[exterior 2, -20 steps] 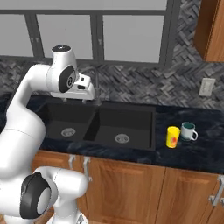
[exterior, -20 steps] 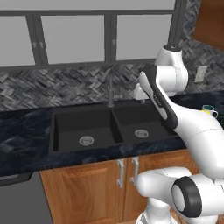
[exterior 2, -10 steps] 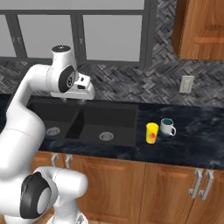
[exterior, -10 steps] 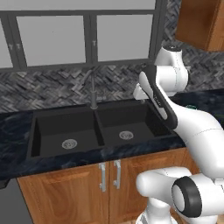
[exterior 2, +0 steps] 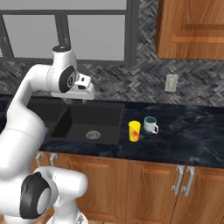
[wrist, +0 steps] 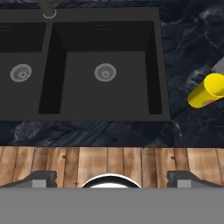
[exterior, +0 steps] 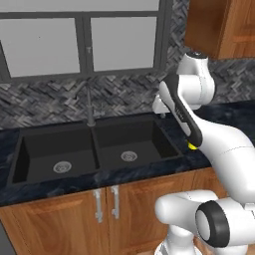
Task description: Place the mug in the left basin and the cup in the right basin of the sink.
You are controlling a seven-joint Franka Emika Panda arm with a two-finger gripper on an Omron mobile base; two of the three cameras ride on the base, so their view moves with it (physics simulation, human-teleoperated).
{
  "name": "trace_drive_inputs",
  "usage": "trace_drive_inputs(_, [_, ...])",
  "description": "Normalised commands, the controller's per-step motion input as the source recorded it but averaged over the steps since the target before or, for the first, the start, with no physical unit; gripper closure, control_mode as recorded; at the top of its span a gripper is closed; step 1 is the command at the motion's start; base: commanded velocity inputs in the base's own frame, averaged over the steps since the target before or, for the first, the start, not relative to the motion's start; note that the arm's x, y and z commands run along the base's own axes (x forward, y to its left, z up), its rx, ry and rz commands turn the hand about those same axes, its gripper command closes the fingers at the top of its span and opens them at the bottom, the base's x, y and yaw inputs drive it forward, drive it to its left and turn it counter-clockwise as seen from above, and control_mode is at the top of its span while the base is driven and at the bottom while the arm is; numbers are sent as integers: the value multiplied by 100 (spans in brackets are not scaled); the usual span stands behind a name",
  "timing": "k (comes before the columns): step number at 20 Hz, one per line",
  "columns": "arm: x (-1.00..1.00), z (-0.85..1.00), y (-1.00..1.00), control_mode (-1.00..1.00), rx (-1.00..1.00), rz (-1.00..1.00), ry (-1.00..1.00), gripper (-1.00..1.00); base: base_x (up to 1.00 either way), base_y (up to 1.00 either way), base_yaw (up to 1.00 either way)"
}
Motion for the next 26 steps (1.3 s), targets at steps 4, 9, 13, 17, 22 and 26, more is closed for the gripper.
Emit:
trace_drive_inputs(4, [0,0,0,100,0,0,0,-100,0,-39,1])
trace_drive_inputs(9, [0,0,0,100,0,0,0,-100,3,-29,2])
trace_drive_inputs(13, [0,0,0,100,0,0,0,-100,14,-7,0])
trace_drive_inputs(17, [0,0,0,100,0,0,0,-100,25,4,-4])
trace_drive_inputs(22, [0,0,0,100,0,0,0,-100,33,10,-7])
trace_drive_inputs(26, [0,0,0,100,0,0,0,-100,23,14,0])
